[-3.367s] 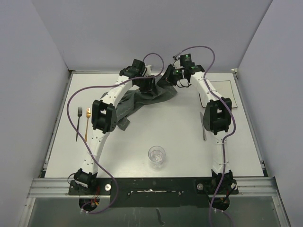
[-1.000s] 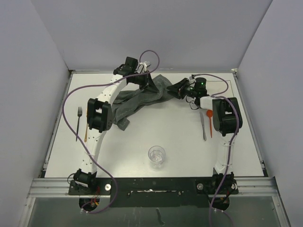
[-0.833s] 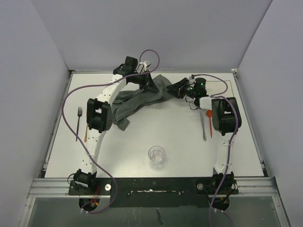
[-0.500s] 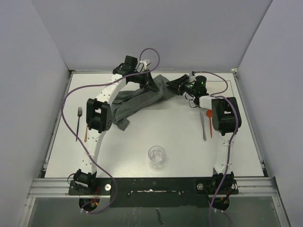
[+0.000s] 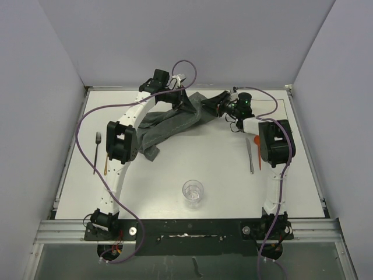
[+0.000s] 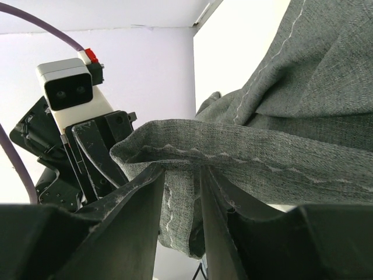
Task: Set the dinner table for one person
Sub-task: Flatten out the napkin at the center of the board.
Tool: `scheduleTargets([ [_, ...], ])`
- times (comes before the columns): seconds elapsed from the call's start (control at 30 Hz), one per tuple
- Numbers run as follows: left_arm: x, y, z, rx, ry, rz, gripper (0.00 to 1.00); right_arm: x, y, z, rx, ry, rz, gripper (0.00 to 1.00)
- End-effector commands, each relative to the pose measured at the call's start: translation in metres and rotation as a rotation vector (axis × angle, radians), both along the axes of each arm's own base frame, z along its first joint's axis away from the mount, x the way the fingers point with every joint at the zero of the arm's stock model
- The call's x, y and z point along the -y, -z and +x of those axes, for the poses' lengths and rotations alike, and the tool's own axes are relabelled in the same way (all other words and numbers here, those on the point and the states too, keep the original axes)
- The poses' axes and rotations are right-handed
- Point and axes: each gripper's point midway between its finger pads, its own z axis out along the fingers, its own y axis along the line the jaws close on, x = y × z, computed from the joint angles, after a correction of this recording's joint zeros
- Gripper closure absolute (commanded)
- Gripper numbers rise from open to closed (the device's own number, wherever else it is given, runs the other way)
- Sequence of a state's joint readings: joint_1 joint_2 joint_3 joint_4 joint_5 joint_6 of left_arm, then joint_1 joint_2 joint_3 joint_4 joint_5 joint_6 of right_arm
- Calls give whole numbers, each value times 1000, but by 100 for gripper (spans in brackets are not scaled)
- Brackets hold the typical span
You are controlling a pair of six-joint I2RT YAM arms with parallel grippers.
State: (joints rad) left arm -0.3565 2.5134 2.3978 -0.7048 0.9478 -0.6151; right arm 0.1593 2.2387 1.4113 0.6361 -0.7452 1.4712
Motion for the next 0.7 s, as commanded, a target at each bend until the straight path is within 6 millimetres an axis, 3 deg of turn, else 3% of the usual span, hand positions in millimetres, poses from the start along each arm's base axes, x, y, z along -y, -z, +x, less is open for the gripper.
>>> scheduleTargets([
  [0.0,0,-67,-5,147,25,-79,100,-8,-34,6,118,-23,24,67],
  [0.27,0,-67,-5,146,27,-81,100,-10,-36,6,123,-29,38,71],
  [0.37,0,-65,-5,142,27,-79,100,-10,-38,5,126,-29,39,79],
  [0.5,0,-64,-4,141,27,-79,100,-10,-39,3,131,-33,41,99],
  [0.67,0,-61,-5,135,27,-77,100,-9,-40,1,135,-34,46,100],
])
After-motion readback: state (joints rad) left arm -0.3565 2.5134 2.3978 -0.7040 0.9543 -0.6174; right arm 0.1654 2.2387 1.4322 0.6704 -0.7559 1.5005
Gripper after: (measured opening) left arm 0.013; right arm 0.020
